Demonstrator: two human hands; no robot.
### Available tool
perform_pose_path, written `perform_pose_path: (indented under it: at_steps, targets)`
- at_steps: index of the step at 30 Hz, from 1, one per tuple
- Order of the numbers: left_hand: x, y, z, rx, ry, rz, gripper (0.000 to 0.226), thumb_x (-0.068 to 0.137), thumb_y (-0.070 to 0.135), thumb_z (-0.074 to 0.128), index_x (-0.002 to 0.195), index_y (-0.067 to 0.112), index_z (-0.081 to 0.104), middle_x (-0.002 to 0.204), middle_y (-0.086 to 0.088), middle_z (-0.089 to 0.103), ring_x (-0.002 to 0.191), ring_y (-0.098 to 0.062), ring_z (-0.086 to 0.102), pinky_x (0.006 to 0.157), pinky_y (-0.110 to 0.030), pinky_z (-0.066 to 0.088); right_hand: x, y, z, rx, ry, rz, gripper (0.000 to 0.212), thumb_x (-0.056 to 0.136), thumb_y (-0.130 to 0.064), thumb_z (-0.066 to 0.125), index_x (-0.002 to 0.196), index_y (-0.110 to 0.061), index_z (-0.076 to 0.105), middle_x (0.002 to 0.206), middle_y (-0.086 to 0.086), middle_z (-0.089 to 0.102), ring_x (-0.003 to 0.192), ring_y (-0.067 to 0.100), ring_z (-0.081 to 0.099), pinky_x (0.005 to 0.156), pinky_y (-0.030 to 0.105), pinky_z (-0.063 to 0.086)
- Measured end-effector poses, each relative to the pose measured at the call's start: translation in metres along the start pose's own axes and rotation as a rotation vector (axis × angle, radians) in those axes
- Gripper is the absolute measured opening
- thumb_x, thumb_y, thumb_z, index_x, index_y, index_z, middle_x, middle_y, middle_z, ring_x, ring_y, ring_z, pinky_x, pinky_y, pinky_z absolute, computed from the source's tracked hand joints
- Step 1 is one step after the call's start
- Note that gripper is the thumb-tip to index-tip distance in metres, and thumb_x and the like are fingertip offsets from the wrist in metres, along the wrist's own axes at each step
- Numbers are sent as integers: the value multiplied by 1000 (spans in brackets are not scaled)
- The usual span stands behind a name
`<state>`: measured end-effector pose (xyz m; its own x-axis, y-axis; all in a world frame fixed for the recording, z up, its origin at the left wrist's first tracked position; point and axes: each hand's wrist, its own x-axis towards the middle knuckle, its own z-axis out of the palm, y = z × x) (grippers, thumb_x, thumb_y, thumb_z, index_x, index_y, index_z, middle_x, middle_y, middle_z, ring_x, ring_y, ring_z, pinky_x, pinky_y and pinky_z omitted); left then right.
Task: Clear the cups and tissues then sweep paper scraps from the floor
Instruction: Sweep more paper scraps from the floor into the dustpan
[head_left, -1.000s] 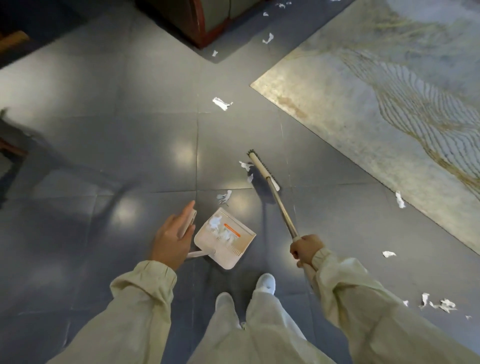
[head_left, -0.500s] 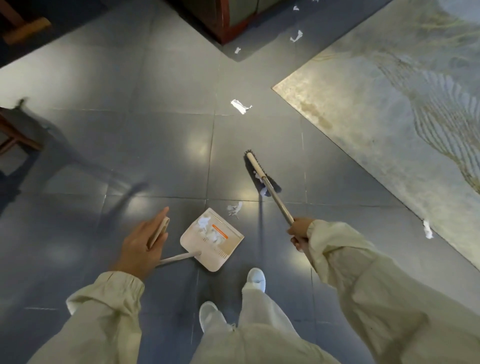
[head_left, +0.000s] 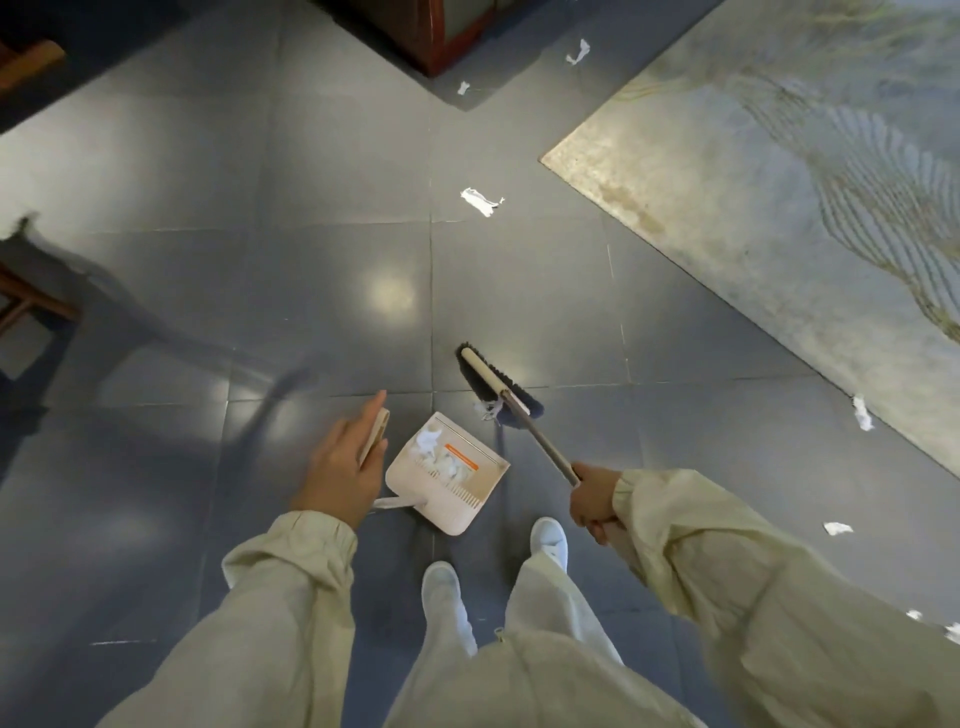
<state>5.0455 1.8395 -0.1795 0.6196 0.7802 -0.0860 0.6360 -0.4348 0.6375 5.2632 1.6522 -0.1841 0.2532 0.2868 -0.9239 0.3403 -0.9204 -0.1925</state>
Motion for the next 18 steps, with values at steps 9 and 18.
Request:
perform_pose_path:
  at_steps: [9,18]
  targets:
    - [14,-7,-14,-123,-118,35,51,93,7,54,140,23,45,119,-16,58,111,-32,55,99,-41,42,-95,-6,40,276,-218,13,39,85,5,49,122,-6,48,38,0,41,25,7,37,33,15,33]
    - [15,30,1,-126,-226,225,47,91,6,57,135,21,52,117,-13,60,110,-24,55,91,-11,30,-110,11,74,775,-12,-27,52,84,11,44,131,-12,45,50,7,40,41,17,36,37,19,35]
